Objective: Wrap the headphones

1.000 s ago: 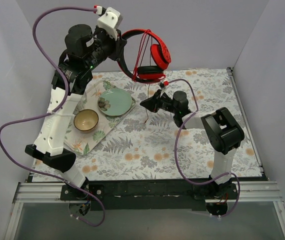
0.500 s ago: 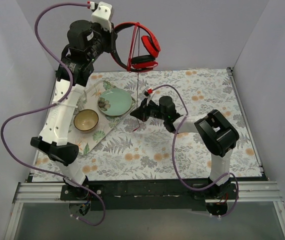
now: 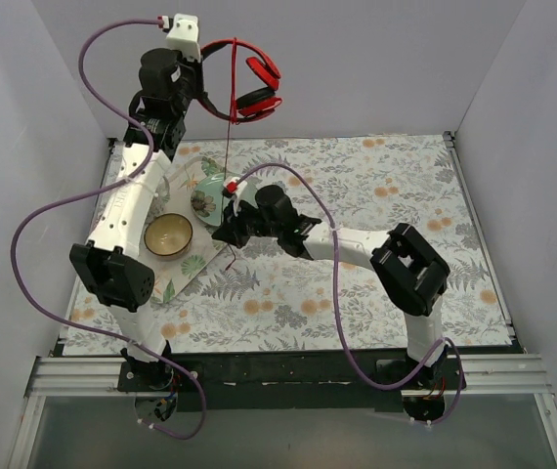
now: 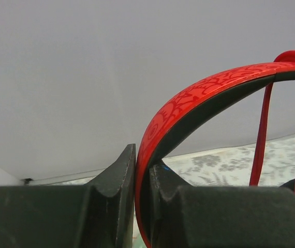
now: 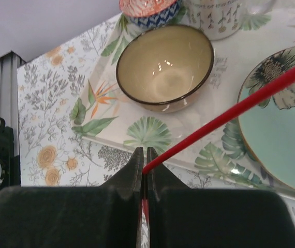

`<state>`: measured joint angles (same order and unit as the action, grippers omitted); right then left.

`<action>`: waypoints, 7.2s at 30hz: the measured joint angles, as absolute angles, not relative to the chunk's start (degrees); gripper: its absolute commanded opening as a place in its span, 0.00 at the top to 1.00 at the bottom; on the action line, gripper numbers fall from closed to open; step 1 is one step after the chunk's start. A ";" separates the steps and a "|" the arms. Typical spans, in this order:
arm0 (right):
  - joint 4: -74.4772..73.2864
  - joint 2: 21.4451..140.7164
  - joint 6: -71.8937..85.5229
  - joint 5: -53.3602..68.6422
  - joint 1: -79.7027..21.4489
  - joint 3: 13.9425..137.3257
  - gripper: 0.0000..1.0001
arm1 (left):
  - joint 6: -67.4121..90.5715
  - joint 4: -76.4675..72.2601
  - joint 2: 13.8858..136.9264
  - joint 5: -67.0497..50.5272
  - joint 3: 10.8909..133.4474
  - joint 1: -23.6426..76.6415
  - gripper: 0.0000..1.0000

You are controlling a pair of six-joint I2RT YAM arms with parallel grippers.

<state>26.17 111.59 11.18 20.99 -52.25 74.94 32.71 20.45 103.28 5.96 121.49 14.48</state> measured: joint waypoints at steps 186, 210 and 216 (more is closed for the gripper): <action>55.31 100.12 64.60 9.45 -39.86 28.95 0.99 | 66.00 1.58 104.42 6.59 61.82 28.05 1.00; 49.95 85.65 64.60 5.37 -34.41 14.94 0.99 | 63.55 4.01 115.26 4.56 72.62 37.43 1.00; 53.01 89.65 64.97 7.18 -33.76 14.90 0.99 | 63.42 4.27 116.31 4.54 74.00 38.00 0.85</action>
<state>53.01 89.65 64.97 7.18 -33.76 14.90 63.42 4.27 116.31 4.54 74.00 38.00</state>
